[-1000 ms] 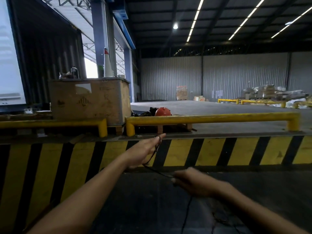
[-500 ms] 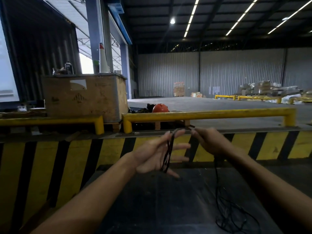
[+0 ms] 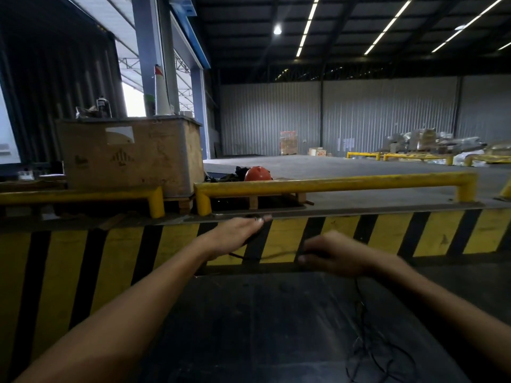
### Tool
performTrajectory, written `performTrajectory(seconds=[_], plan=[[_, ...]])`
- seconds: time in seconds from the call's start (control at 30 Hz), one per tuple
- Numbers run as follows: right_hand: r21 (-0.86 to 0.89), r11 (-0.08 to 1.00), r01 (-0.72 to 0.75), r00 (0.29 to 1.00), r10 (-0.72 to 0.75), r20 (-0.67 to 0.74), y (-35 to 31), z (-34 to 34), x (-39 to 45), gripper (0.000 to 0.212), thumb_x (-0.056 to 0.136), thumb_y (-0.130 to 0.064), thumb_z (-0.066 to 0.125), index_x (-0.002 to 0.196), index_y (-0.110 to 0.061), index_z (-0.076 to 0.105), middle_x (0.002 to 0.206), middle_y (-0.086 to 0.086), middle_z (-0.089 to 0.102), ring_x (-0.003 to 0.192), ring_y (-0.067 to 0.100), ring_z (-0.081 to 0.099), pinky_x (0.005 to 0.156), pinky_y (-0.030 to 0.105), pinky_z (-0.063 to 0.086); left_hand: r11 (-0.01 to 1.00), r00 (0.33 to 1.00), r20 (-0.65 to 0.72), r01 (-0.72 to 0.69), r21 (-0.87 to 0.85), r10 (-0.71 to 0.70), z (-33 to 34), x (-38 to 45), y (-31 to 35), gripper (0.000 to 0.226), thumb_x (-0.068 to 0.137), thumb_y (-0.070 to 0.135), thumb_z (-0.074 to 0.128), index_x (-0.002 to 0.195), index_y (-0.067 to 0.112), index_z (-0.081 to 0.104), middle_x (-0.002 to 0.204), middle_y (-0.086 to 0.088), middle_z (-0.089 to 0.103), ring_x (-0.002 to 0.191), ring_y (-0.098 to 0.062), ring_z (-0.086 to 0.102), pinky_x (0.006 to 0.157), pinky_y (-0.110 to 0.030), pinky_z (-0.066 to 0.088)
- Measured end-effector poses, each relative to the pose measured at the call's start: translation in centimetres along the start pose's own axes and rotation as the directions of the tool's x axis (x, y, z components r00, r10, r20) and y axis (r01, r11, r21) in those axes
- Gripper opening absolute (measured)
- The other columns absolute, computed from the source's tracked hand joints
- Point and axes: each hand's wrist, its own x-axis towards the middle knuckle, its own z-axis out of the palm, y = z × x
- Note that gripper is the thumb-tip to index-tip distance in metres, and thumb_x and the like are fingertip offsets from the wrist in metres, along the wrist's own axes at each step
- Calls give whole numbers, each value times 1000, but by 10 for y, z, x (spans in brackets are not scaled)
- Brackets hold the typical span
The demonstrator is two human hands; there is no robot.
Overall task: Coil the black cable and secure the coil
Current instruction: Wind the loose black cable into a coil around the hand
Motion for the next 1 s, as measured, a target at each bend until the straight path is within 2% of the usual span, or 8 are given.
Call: performTrajectory(seconds=[0.13,0.3,0.4,0.5,0.63,0.73,0.9,1.0], plan=[[70,997,15,950,8,-313,22,-44,-1,7,89,-25,56,85,-24,61,73,-6,57,67,5,57,59,19,43,958,934,283,149,246,-218,3,-5,-9,32,99,44,28,115,39,55,130,-2,53,99,-6,51,92,-34,38],[45,996,-74,820,86,-565,42,-35,9,11,91,-23,54,92,-18,63,67,-14,52,63,-1,53,58,16,39,890,807,590,262,-374,11,13,-20,7,35,98,47,25,122,52,50,135,9,49,130,-21,45,89,-48,47],[146,982,-120,850,178,-496,45,4,13,17,95,-28,43,96,-26,61,79,-2,64,70,8,61,64,28,53,716,803,536,213,-664,259,19,-18,28,40,97,45,26,129,45,49,135,4,53,125,-25,50,91,-56,47],[110,985,-135,967,155,-200,18,65,16,17,96,-35,36,103,-38,52,93,-3,64,80,9,63,73,33,56,526,887,316,101,-845,337,20,-8,51,40,96,44,28,131,41,48,145,-4,42,127,-28,47,89,-62,46],[163,986,33,999,-27,-44,-36,104,8,18,97,-42,36,97,-27,47,84,-3,59,67,9,56,60,27,44,671,982,72,-63,-738,172,25,7,40,37,100,40,23,129,44,47,156,-3,25,144,-30,23,105,-66,23],[146,989,32,992,-49,114,-42,84,-2,19,96,-41,40,102,-27,51,88,-4,59,72,9,57,63,26,47,811,998,-46,-59,-582,40,17,9,8,41,100,40,25,139,40,38,157,-3,24,145,-30,19,105,-54,29],[49,999,15,999,-13,-46,-16,-2,-8,10,91,-30,53,92,-22,58,81,-8,55,73,5,56,64,20,46,978,956,202,207,39,-211,9,-5,-25,40,98,46,27,136,39,41,146,-3,40,121,-19,46,105,-46,34],[152,988,-9,953,55,-298,8,-35,-3,7,85,-29,61,84,-22,60,77,-5,58,72,10,59,61,21,47,970,908,368,236,-54,-201,17,-13,-19,42,96,49,30,134,38,45,132,-1,51,108,-15,54,94,-42,45]])
